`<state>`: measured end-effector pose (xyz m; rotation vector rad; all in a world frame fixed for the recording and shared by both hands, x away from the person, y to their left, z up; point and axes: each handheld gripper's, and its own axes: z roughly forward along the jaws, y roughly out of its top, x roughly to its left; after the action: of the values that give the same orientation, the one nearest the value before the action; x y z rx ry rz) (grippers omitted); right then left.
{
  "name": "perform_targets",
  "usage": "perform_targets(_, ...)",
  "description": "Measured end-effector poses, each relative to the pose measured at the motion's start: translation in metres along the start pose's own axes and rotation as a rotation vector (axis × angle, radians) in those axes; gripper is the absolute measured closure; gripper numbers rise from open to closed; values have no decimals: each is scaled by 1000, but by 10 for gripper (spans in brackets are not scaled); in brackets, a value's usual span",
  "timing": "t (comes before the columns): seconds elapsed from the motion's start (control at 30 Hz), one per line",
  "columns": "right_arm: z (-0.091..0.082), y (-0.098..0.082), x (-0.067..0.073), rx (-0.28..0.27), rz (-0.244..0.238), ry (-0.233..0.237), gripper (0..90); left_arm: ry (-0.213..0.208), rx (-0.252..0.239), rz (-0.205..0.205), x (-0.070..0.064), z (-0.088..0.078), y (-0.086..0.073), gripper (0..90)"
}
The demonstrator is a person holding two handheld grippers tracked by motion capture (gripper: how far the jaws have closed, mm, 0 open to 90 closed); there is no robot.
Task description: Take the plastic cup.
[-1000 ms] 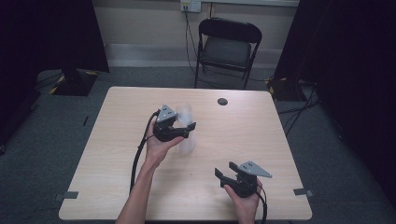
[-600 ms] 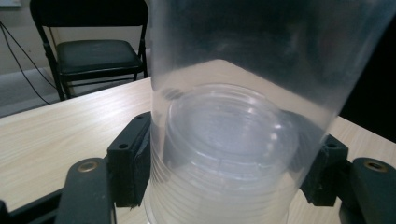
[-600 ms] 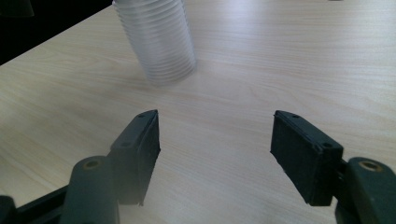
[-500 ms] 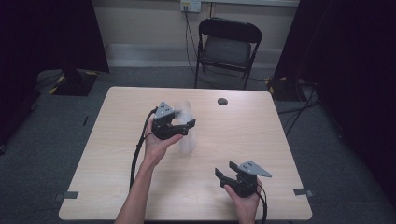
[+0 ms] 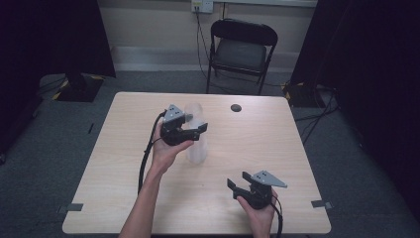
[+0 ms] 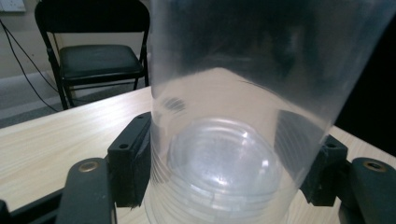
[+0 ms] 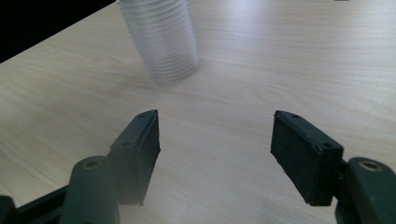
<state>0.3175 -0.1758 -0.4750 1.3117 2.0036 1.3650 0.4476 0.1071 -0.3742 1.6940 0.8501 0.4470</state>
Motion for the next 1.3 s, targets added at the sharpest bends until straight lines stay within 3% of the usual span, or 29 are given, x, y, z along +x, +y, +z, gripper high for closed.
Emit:
perform_targets(0.1, 1, 0, 1, 1, -3, 2, 326, -12, -14, -20, 1, -3, 2, 318)
perform_targets(0.23, 1, 0, 0, 2, -1, 4, 325, -44, -12, -8, 0, -3, 4, 319)
perform_targets(0.3, 1, 0, 0, 1, -4, 5, 325, -18, -17, 9, -2, -4, 6, 320)
perform_targets(0.6, 1, 0, 0, 2, -3, 5, 314, -14, -48, -6, -3, -13, 12, 321)
perform_targets(0.73, 2, 0, 1, 7, -15, 8, 307, -44, -69, -19, -2, -21, 14, 324)
perform_targets(0.83, 3, 0, 3, 10, -20, 8, 305, 1, -58, 23, -4, -26, 15, 324)
perform_targets(1.07, 3, 0, 3, 10, -25, 11, 305, -30, -70, 13, 2, -41, 12, 326)
perform_targets(1.3, 4, 0, 5, 9, -33, 16, 305, -31, -70, 3, 8, -56, 1, 327)
